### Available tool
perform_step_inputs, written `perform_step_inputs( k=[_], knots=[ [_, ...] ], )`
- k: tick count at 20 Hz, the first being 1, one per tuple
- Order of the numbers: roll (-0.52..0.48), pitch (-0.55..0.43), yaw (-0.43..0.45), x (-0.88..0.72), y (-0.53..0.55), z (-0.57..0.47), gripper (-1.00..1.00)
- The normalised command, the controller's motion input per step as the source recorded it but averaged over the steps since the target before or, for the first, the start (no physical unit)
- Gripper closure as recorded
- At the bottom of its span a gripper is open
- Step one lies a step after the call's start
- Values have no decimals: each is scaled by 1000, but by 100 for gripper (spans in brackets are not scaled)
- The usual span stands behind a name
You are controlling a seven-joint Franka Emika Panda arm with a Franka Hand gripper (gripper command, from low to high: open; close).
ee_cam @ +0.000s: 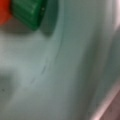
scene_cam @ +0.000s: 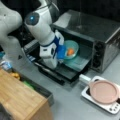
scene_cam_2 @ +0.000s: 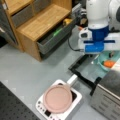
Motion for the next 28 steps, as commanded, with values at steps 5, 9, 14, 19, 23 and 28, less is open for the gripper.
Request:
perform_step_inputs(
  k=[5,9,14,19,23,28],
  knots=[
    [-198,-70,10,-55,111,42,100],
    [-174,-83,6,-25,140,25,100],
    [-161,-76,10,5,144,39,100],
    [-147,-63,0,25,122,38,100],
    [-153,-54,26,17,105,27,100],
    [-153,-53,40,59,76,47,100]
  ],
)
